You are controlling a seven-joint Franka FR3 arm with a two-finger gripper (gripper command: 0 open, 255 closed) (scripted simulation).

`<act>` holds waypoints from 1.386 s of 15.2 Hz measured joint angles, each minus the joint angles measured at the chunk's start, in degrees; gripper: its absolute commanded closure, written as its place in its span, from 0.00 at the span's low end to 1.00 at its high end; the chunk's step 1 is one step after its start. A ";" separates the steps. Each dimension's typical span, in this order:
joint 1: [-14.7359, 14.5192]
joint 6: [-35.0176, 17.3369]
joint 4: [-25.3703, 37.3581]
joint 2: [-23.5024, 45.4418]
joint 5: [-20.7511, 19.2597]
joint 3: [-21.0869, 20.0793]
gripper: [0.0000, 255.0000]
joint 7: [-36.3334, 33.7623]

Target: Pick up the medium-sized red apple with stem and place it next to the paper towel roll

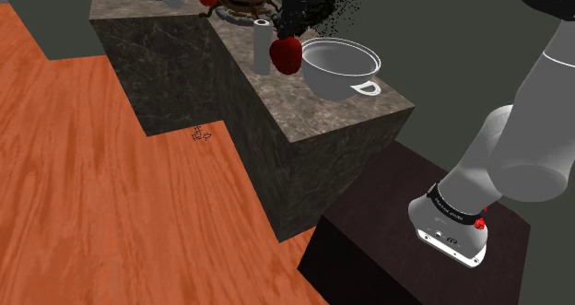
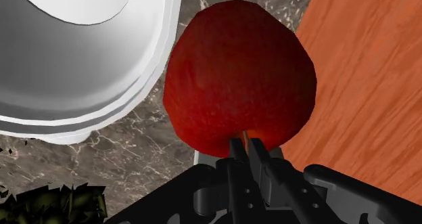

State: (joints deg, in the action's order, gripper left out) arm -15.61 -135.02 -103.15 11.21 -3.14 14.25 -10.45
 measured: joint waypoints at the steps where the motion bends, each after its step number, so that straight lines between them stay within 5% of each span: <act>1: -0.34 -0.68 -1.12 -0.02 -0.42 -0.01 1.00 -0.74; 6: -0.38 3.44 -4.13 -0.37 -0.53 -0.05 1.00 -0.83; 14: -0.04 2.40 -5.59 1.11 -0.45 0.15 1.00 -0.98; 15: -0.04 2.40 -5.59 1.13 -0.44 0.15 0.00 -0.98; 21: -0.04 2.39 -5.58 1.13 -0.44 0.15 0.00 -0.98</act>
State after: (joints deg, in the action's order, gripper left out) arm -15.65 -132.63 -108.73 12.34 -3.58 14.40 -11.44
